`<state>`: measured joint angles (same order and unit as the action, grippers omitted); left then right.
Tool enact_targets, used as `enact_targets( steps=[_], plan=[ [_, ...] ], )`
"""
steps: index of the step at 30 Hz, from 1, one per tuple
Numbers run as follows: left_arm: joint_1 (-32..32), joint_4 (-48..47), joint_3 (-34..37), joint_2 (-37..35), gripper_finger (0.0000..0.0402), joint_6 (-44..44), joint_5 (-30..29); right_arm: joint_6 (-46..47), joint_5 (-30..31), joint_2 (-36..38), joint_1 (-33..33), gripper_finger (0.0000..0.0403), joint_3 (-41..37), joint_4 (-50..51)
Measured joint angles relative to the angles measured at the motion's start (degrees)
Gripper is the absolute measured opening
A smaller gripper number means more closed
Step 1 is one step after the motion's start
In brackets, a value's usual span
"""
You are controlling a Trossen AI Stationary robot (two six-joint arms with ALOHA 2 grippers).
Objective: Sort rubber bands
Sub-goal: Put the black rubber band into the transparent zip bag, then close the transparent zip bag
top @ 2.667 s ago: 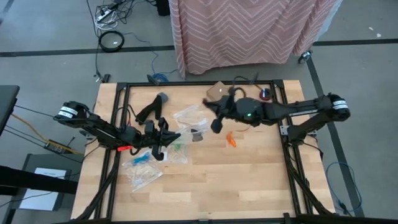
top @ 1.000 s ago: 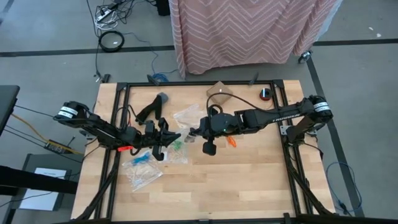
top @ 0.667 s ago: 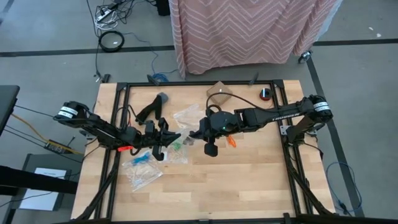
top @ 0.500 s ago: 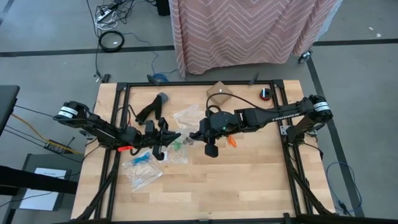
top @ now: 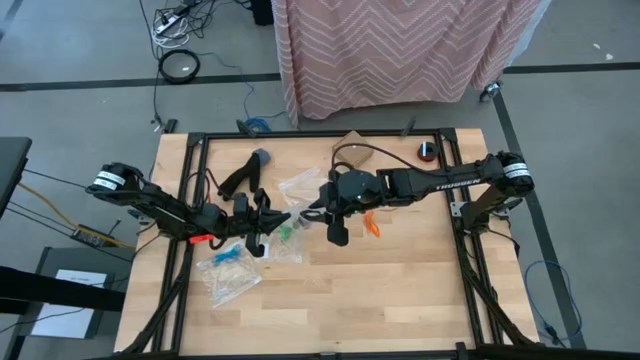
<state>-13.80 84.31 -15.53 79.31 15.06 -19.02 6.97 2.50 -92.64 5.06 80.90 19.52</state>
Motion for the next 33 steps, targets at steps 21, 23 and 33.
enact_targets(
  steps=[21,23,33],
  plan=[
    [0.69,0.94,-3.00,0.34,0.0001,-1.08,-2.28,-3.50,13.74,9.75,2.49,0.0144,7.13,17.18],
    [0.74,4.28,-3.79,0.60,0.0001,-0.27,-2.30,-2.35,14.94,11.30,2.73,0.0144,7.19,18.97],
    [1.81,5.17,-6.25,-1.24,0.0001,-1.29,3.36,-2.57,17.92,12.30,3.53,0.0146,4.76,21.90]
  ],
)
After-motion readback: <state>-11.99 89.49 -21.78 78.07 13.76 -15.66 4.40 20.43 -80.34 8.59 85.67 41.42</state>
